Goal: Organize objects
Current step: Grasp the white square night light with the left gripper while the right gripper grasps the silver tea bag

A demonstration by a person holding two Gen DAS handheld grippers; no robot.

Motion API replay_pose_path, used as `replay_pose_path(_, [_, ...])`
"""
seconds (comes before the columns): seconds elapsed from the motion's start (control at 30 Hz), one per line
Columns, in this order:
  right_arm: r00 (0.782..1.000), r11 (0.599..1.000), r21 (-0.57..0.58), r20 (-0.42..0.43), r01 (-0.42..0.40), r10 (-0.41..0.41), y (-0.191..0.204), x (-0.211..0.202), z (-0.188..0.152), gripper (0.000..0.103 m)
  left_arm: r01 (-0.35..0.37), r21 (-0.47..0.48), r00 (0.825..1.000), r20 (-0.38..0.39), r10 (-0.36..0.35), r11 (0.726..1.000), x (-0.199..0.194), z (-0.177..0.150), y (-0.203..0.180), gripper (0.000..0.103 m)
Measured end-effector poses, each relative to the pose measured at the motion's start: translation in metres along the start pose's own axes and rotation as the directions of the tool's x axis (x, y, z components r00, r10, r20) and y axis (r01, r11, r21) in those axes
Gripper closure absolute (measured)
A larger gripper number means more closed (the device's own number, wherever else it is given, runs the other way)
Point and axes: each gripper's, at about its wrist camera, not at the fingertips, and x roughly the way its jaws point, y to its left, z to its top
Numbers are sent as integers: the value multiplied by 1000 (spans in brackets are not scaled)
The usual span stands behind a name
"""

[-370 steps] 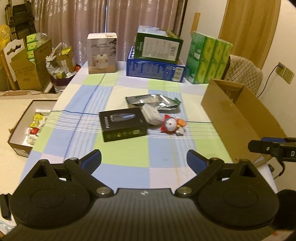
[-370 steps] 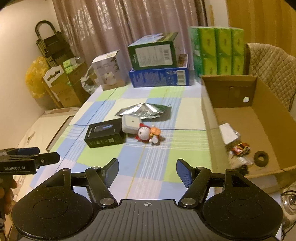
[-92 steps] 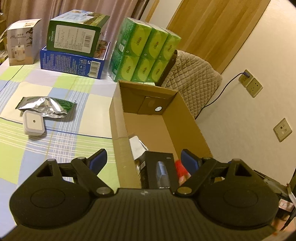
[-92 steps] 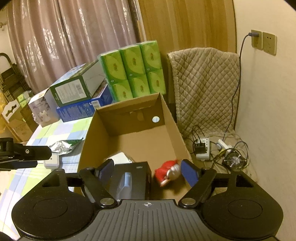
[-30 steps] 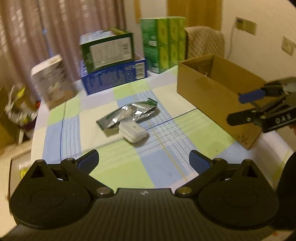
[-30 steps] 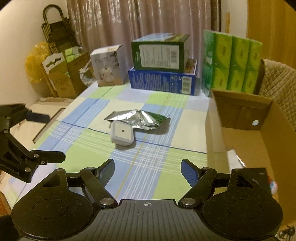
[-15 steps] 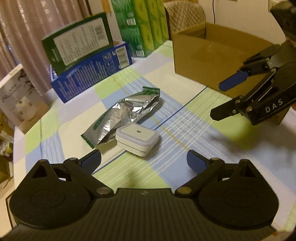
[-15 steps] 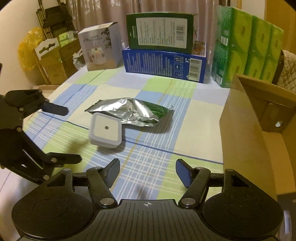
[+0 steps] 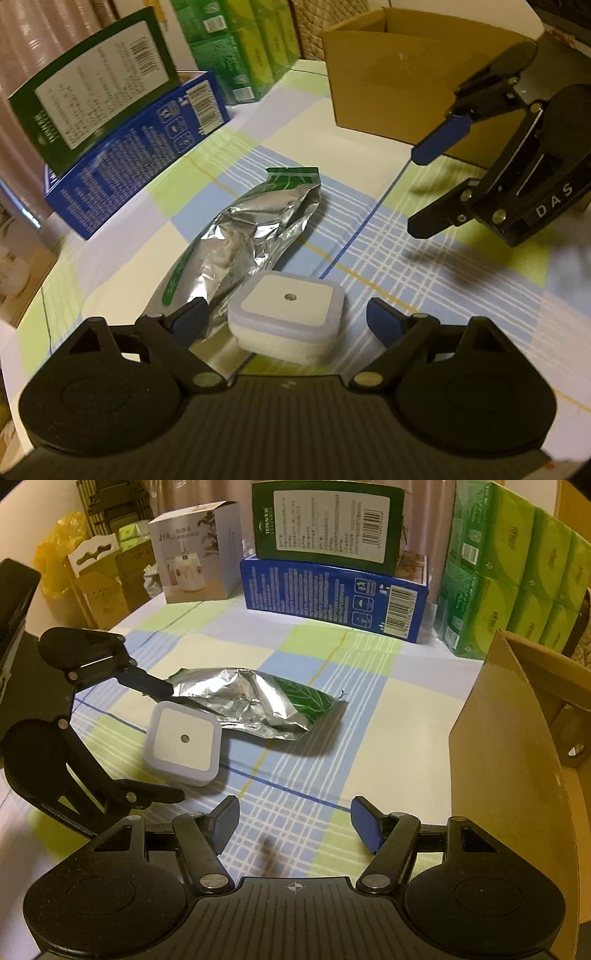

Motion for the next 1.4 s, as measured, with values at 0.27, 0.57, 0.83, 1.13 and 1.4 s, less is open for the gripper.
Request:
replay_pose_path(0.27, [1000,999,-33,-4,10,-10,0,5,11,38,29,33,999,-47,-27,999,15,3,2,32])
replay_pose_path(0.57, [1000,980,-199,-20,11,-15,13,10,37,38,-6,-147,999,-42,-1,989,-10,-8,7,38])
replay_pose_path(0.83, [994,881,-463,-87,-100,67,33,52,65,25,-166,-431,986,-88,141,887,-54,-42,35,38])
replay_pose_path(1.13, [992,662,-741,-118,-113,37,69,97,71,21,-255,-563,961,-60,269,786,-75,-58,43,38])
replay_pose_path(1.4, [985,670,-728,-169,-146,31,68,126,82,22,-200,-674,961,4,275,711,-73,-60,45,38])
